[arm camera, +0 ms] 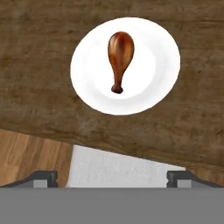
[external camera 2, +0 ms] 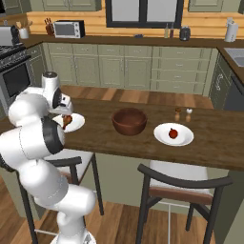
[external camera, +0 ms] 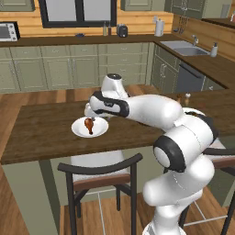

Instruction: Pick the chicken drumstick and tomato from their plates and place them in the bowl. Then put the bowl in the fridge.

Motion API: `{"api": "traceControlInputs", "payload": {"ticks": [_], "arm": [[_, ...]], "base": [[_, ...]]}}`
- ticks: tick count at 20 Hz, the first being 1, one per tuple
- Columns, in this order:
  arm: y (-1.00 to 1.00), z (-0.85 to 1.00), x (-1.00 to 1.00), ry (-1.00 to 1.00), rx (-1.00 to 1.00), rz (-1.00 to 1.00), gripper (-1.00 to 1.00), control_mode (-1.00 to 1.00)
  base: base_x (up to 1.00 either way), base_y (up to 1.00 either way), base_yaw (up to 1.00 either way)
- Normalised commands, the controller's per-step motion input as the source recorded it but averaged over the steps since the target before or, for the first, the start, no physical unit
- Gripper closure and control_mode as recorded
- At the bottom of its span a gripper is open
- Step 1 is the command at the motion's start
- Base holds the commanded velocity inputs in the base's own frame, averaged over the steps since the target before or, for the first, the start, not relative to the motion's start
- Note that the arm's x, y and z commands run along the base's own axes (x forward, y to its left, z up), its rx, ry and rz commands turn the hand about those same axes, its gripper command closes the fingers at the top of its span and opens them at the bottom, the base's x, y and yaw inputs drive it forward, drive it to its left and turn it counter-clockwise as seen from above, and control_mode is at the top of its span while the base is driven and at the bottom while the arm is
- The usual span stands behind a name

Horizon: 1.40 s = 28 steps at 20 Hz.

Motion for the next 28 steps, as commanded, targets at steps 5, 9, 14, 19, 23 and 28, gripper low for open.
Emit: {"api": "traceControlInputs", "payload": {"ticks": [5, 9, 14, 19, 23, 28], "arm": [[0.11, -0.43, 0.85, 0.15, -0.04, 0.04, -1.00, -1.00], [0.16, -0.37, 0.71, 0.11, -0.06, 0.01, -1.00, -1.00], [0.28, -0.35, 0.67, 0.03, -0.05, 0.01, -1.00, -1.00], [0.32, -0.49, 0.62, 0.01, -0.06, 0.00, -1.00, -1.00], [0.14, -0.42, 0.52, 0.00, -0.03, 0.00, -1.00, -1.00], [0.10, -0.33, 0.43, 0.00, -0.01, 0.00, -1.00, -1.00]], "base": [[0.00, 0.00, 0.00], [0.00, 0.00, 0.00], [0.00, 0.00, 0.00], [0.00, 0.00, 0.00], [0.00, 0.00, 0.00], [0.00, 0.00, 0.00]]}}
